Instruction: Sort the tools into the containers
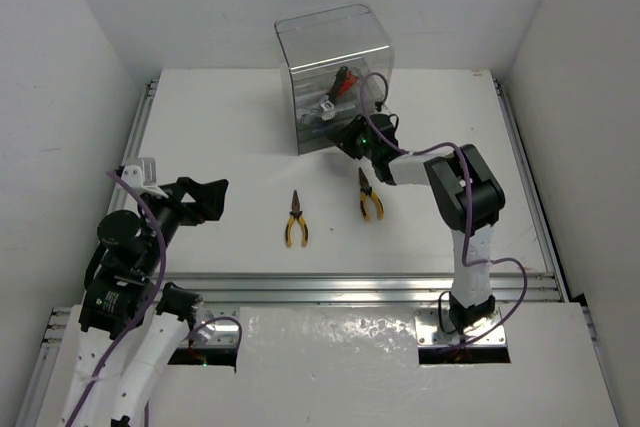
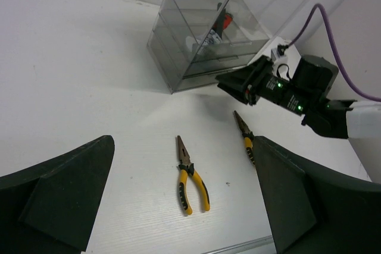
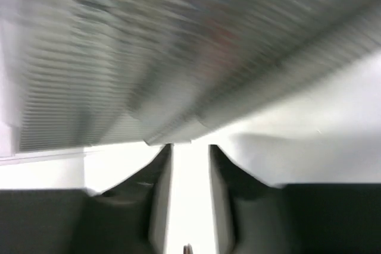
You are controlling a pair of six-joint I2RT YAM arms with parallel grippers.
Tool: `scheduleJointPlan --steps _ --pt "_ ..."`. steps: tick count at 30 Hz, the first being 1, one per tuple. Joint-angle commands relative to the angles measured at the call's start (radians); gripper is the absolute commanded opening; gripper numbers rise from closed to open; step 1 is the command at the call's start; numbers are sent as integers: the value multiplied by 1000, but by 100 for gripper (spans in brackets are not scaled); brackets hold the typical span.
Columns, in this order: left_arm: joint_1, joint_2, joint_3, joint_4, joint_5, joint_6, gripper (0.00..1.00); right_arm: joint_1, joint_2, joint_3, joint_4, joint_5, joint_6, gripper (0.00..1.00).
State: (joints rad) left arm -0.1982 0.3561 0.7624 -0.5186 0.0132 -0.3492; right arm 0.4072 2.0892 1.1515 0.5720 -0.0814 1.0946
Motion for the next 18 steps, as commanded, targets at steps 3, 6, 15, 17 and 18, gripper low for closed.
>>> scheduleJointPlan --steps 3,6,15,17,18 --pt "-9 10 -2 48 7 -1 100 -68 -44 -157 280 -82 96 44" --pt "-9 17 -2 45 8 1 100 -94 3 -138 353 -176 87 50" --pt "-9 30 0 46 11 1 100 -157 137 -44 370 -323 159 54" --pt "-9 35 0 46 13 1 100 -174 163 -16 393 -347 182 51" --pt "-10 37 0 46 11 1 100 -177 186 -4 391 -366 200 49"
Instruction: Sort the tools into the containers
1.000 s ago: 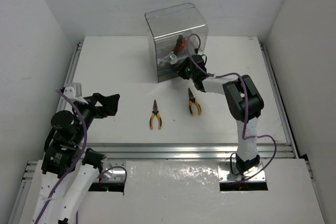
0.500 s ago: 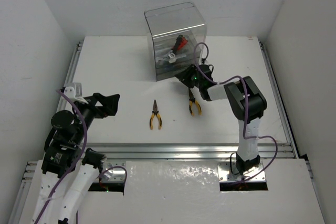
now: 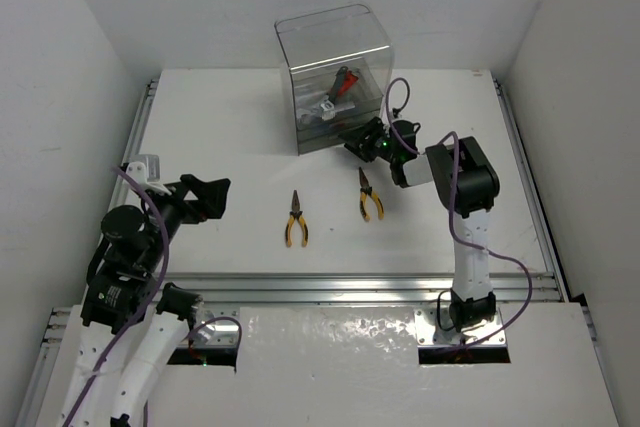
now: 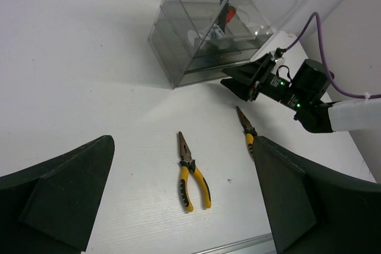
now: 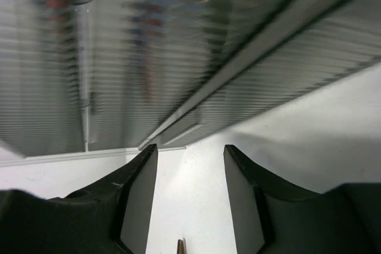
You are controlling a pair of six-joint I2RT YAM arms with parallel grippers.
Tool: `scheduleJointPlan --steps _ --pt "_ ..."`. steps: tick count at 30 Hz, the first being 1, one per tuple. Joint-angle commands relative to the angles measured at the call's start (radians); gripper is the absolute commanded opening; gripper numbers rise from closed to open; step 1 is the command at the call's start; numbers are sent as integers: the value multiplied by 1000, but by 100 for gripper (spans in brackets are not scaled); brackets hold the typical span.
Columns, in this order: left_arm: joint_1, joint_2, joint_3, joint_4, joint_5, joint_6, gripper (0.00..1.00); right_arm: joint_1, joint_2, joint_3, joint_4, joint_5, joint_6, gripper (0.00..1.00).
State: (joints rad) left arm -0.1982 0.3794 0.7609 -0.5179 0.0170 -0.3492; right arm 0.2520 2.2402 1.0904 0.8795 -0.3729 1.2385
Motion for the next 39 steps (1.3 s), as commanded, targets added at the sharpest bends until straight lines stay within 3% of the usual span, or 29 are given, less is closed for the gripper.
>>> scheduleJointPlan --steps 1,9,20,26,35,39 --pt "-9 15 2 45 8 1 100 -26 44 68 82 -83 61 47" --pt "-9 13 2 44 3 1 100 -42 84 152 19 -101 44 42" --pt "-7 21 2 45 9 3 100 -46 85 134 101 -133 67 38" --pt "-9 16 0 45 8 1 100 -54 145 206 58 -141 93 28" --pt "-7 19 2 45 8 1 100 -53 153 212 61 -143 107 0" --pt "-9 16 2 45 8 1 100 -51 108 134 133 -144 131 0"
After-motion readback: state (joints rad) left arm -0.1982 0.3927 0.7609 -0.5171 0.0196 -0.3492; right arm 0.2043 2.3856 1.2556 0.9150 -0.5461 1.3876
